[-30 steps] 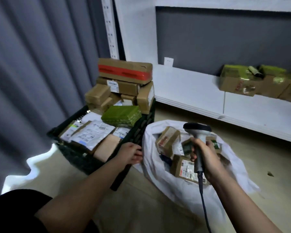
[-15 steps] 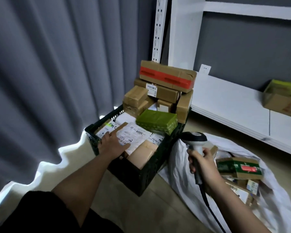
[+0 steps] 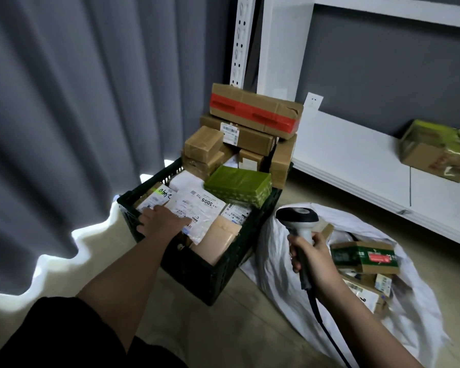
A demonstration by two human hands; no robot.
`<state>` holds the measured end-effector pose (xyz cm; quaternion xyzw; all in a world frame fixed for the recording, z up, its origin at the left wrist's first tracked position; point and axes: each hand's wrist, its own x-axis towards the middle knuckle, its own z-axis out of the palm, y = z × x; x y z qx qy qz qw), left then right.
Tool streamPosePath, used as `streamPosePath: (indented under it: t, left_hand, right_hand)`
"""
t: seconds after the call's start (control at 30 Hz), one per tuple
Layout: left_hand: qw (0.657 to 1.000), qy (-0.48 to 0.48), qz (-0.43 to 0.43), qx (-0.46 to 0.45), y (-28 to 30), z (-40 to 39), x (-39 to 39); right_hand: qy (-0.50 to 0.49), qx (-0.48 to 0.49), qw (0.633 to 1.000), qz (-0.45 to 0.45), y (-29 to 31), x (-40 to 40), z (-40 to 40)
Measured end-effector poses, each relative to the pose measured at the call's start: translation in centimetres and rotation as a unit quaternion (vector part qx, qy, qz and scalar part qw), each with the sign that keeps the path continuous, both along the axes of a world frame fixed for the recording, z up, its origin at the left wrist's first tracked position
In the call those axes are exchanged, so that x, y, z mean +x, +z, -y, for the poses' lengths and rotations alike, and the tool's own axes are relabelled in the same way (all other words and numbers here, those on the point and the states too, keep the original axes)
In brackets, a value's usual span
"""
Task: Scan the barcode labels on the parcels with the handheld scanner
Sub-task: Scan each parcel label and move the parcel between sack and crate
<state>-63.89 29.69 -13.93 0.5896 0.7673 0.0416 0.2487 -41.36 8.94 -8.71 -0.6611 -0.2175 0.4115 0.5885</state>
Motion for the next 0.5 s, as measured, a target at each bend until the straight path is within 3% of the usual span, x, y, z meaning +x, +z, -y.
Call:
streamPosePath:
  t: [0.13, 0.33, 0.4, 0.5]
  left_hand:
    - [0.984, -0.012, 0.167, 0.053, -0.1, -0.1, -1.0]
    - [0.917, 0.032, 0.379, 0.122, 3.7, 2.8, 0.3]
    - [0.897, 0.002, 0.424, 0.125, 5.6, 4.3, 1.3]
    - [0.887, -0.122, 0.437, 0.087, 9.0, 7.0, 3.6]
  right_hand:
    - [0.010, 0.014, 1.000, -0.009, 0.6, 0.0, 0.6]
    - [-0.002, 0.019, 1.000, -0.013, 1.8, 0.6, 2.4]
    - [-0.015, 0.022, 0.999, -0.022, 2.2, 1.0, 3.1]
    - [-0.011, 0.045, 0.999, -0.024, 3.5, 1.7, 4.5]
